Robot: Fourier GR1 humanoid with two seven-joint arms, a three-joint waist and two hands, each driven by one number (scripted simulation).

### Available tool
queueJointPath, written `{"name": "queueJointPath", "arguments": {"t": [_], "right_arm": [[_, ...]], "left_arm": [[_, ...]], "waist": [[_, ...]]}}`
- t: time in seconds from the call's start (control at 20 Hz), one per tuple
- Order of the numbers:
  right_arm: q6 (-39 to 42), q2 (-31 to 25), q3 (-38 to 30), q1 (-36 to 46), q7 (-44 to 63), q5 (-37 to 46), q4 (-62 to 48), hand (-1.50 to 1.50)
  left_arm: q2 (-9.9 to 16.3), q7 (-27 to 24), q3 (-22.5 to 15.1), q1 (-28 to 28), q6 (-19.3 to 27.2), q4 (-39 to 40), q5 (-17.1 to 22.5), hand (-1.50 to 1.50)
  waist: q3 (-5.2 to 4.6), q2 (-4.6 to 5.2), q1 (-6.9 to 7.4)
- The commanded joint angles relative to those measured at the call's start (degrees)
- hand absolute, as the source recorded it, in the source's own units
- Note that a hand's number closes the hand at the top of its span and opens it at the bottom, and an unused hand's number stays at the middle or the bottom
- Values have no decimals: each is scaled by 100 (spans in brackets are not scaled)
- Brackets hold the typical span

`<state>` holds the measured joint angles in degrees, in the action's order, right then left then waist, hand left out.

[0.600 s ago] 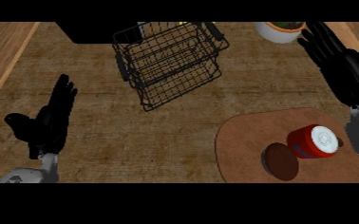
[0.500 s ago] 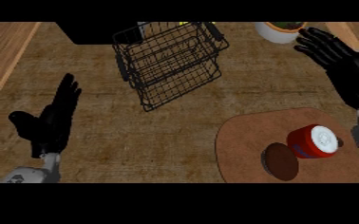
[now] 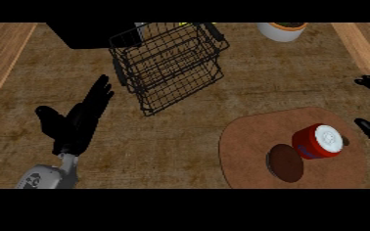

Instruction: Pick the can from the cutting board and place it in the tiered basket

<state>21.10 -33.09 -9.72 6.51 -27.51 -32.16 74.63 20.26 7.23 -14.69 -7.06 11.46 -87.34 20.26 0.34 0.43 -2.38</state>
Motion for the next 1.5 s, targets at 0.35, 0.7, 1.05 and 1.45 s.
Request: {"name": "queueJointPath", "arguments": {"t": [0.35,0.7,1.05,1.45], "right_arm": [[494,-1190,-279,-1645,-2905,2401,52,-150],[-1412,-1650,-819,-2557,-1383,3353,1583,-150],[-1305,-1343,-1070,-4136,101,3667,4090,-150],[-1828,-506,0,-3977,1432,5505,4508,-150]], "left_arm": [[-154,252,-57,-279,-159,183,8,0],[-149,224,-1,-216,-297,219,27,0],[-249,458,33,-234,-150,-13,-92,0],[-231,443,198,-332,-499,98,-95,0]], "waist": [[-26,-57,76],[-59,-81,17],[-49,-83,50],[-34,-40,250]]}}
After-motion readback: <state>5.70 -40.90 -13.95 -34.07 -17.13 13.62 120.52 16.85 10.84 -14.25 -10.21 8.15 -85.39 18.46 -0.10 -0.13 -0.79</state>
